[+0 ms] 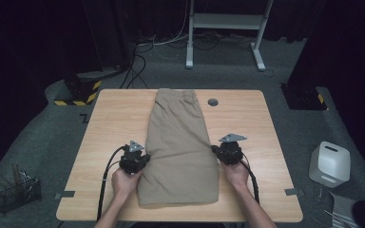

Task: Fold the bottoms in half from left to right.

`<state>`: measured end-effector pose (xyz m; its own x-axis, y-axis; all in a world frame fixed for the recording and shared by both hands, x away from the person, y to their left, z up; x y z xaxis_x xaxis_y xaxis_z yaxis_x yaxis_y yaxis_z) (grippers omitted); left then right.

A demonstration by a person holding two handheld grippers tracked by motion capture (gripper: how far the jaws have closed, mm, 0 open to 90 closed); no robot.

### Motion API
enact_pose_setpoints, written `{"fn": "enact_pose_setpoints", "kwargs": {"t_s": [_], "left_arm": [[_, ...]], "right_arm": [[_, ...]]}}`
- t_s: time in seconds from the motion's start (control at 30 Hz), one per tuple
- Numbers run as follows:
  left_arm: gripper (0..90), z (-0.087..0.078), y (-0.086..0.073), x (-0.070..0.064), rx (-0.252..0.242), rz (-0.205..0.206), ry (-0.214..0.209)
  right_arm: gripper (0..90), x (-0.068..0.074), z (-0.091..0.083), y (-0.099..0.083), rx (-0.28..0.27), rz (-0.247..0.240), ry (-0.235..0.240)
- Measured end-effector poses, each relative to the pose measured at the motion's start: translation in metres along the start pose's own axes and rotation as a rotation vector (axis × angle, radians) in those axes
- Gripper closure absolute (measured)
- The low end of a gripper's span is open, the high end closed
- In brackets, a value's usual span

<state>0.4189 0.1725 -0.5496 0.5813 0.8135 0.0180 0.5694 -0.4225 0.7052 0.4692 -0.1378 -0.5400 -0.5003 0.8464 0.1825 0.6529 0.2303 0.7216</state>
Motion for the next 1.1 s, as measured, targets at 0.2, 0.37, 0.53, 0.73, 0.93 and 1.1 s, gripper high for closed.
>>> {"fn": "enact_pose_setpoints", "kwargs": {"t_s": [0.2,0.37,0.53,0.73,0.93,1.1], "left_arm": [[73.0,-0.006,-0.001,-0.008,-0.005,-0.008,-0.021],[55.4,-0.004,0.018,0.003,-0.059,-0.040,0.019],[59.1,0.016,0.024,0.007,-0.047,-0.072,0.023],[84.0,0.021,0.020,0.003,-0.015,0.005,0.050],[86.7,0.011,0.013,-0.007,0.029,0.063,0.014],[65.5,0.000,0.019,-0.006,-0.012,0.049,0.030]], "right_arm": [[78.7,0.000,-0.002,-0.018,0.064,-0.013,0.009],[64.4,-0.002,-0.002,0.003,-0.010,0.053,0.020],[63.9,0.001,0.018,0.019,-0.004,0.081,0.024],[88.8,0.003,0.036,0.018,0.025,0.057,-0.008],[89.0,-0.002,0.019,0.016,0.022,0.015,-0.025],[74.2,0.002,0.011,0.010,0.040,-0.006,-0.031]]}}
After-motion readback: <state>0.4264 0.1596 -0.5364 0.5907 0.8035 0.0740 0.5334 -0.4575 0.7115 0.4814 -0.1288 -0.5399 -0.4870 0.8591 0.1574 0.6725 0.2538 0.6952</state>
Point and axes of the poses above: each handheld gripper's, and its own axes: z roughly forward along the jaws, y roughly out of its top, x roughly to its left, the point moved 6 cm from there along z, roughly forward along the jaws, and after that the axes turned 9 degrees about z, right-handed, at the moved point
